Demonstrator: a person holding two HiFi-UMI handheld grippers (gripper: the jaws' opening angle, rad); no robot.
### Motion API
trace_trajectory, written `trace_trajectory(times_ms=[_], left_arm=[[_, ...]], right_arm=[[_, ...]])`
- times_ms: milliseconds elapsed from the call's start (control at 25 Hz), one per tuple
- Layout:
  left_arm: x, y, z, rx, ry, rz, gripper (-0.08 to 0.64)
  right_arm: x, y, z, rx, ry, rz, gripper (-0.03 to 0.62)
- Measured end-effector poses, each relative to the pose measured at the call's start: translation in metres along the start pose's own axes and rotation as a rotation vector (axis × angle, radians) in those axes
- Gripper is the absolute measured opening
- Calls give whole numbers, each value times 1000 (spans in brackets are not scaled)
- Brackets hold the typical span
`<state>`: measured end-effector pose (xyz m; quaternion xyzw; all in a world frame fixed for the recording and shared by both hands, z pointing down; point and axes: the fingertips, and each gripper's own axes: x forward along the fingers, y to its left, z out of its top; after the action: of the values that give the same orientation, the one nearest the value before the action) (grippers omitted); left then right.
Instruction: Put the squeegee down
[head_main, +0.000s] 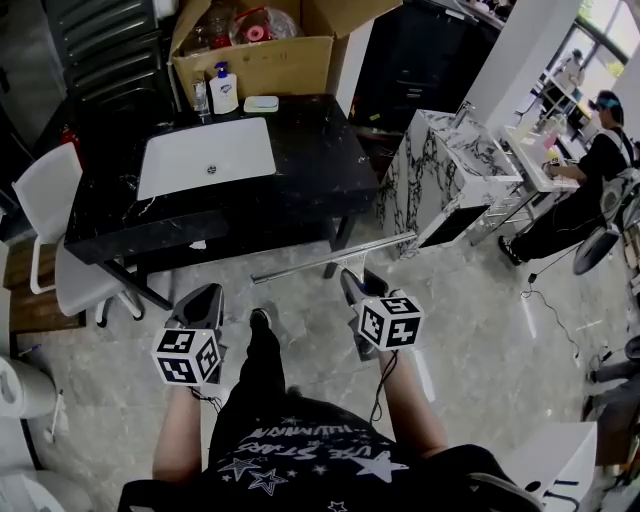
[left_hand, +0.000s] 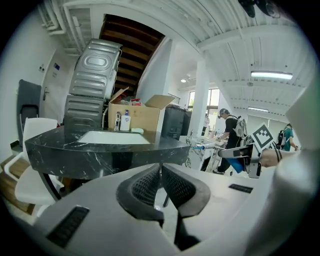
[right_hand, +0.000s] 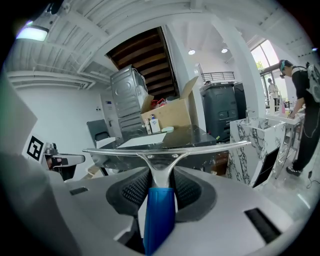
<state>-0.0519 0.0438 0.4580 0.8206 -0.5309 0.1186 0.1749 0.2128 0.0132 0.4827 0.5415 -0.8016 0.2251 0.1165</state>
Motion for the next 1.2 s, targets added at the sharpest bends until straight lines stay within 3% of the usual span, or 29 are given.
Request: trace_trajectory(times_ms=[440,1200], left_arm=[[89,42,39,-11,-14,-23,29],[273,175,151,-34,-27,-73,29]], right_arm=[[80,-36,36,5,19,-38,146],[295,-77,160,-2,63,-118,146]])
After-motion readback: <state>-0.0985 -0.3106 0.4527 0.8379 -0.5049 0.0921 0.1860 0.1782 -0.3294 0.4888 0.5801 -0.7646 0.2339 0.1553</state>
